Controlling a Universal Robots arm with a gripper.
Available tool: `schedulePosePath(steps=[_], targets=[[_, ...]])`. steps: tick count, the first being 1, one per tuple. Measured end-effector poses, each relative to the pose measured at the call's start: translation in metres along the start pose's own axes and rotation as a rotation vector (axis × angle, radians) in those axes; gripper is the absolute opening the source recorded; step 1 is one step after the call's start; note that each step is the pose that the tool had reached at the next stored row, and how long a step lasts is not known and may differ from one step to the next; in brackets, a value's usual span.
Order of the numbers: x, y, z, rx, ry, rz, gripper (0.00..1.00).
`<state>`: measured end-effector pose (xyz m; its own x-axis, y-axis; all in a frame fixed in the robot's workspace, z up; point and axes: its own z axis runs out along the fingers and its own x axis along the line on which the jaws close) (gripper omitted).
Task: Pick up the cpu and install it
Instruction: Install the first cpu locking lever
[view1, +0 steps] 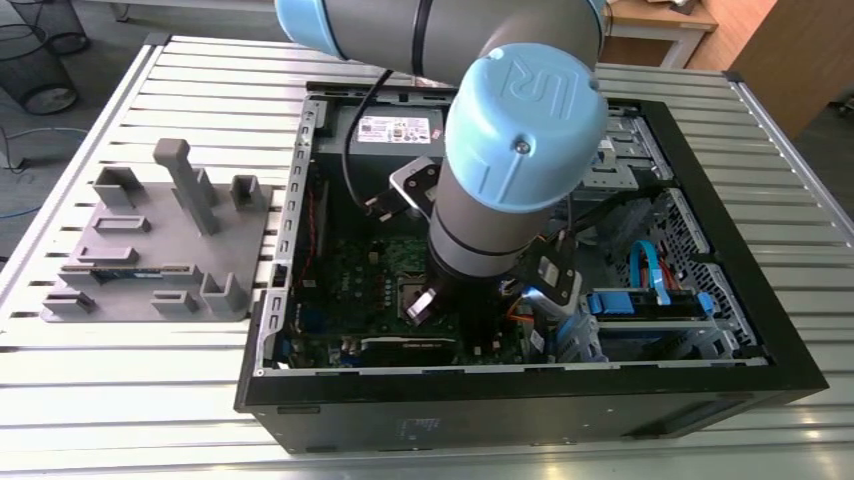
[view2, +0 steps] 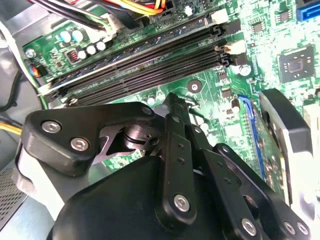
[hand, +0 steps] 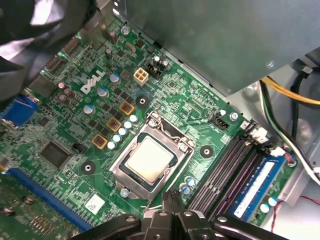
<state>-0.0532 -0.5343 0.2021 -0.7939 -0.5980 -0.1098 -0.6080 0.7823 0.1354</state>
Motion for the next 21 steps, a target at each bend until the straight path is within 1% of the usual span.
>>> schedulePosePath(steps=[5, 8, 13, 15, 18, 21], targets=[[-0.0014, 0.0017, -0.0126, 0.0000, 0.0001, 0.000, 0.11], [-0.0021, 0.0026, -0.0188, 0.0001, 0.0002, 0.000, 0.11], [-0.0020, 0.0028, -0.0192, -0.0002, 0.0000, 0.000, 0.11], [-0.0009, 0.0040, -0.0188, -0.0009, -0.0007, 0.000, 0.11], [0.0012, 0.0078, -0.0178, -0.0015, -0.0016, 0.000, 0.11], [0.0029, 0.0132, -0.0169, -0.0014, -0.0016, 0.000, 0.11]])
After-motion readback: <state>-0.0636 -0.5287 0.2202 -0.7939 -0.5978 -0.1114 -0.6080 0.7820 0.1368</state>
